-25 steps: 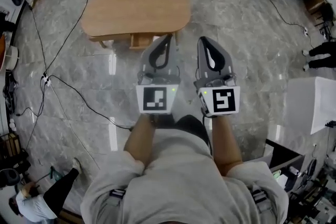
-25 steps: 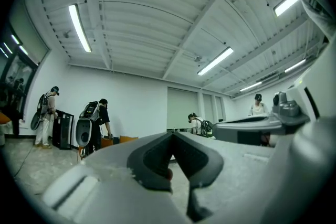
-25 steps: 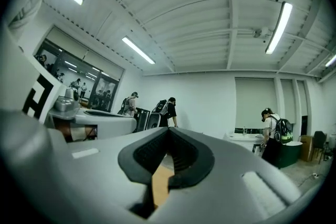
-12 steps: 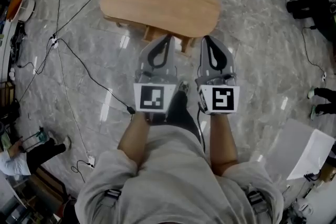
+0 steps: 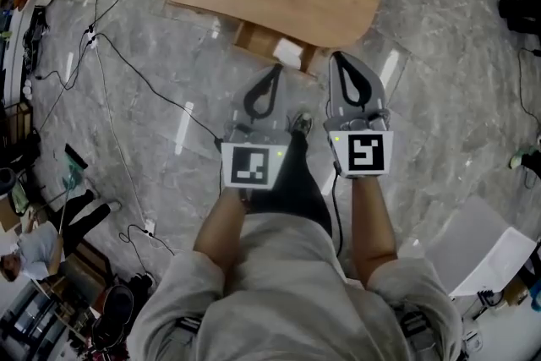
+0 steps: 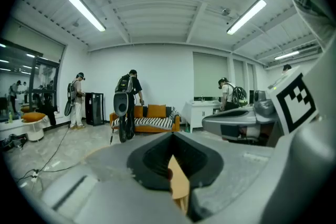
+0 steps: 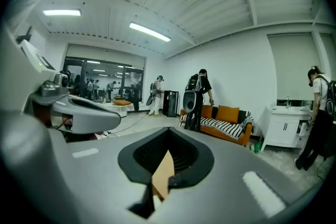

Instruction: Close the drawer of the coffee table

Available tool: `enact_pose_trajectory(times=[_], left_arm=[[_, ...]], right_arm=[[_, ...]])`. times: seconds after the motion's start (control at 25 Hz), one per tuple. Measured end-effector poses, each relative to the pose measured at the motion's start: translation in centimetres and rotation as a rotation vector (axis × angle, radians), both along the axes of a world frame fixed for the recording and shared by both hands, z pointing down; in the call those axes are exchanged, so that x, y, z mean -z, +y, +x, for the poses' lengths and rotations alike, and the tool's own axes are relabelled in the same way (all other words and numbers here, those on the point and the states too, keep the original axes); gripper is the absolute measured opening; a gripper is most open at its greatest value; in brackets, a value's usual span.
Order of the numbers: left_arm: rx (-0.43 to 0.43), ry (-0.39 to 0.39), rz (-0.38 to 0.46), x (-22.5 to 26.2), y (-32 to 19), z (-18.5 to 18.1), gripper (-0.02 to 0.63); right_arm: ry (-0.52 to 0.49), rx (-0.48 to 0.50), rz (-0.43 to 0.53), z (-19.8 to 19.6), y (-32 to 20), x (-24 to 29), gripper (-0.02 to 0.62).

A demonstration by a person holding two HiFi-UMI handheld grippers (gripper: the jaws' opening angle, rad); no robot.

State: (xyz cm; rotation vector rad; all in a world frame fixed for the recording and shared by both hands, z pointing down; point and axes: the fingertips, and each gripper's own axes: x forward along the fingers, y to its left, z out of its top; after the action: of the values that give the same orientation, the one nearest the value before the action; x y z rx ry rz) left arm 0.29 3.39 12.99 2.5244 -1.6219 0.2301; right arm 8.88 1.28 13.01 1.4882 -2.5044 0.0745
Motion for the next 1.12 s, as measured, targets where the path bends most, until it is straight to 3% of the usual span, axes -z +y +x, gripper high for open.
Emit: enact_pose_trajectory(times=[0.32, 0.64, 1.12], left_arm=[[0.015, 0.005, -0.175, -12.2, -0.1, -1.4, 0.020], [-0.032, -0.030, -0.289, -22.3, -0.7, -1.5, 0.020], [-0.090, -0.067, -0.430, -33.5, -2.1, -2.0, 0.020]], right_arm=[[0.070, 0.101, -0.135, -2.9, 0.6, -10.7, 0.006], [0.101, 0.091, -0.287, -2.9, 0.3, -21.4, 0.006], [0.091, 0.069, -0.425, -4.2, 0.4, -32.4, 0.006]])
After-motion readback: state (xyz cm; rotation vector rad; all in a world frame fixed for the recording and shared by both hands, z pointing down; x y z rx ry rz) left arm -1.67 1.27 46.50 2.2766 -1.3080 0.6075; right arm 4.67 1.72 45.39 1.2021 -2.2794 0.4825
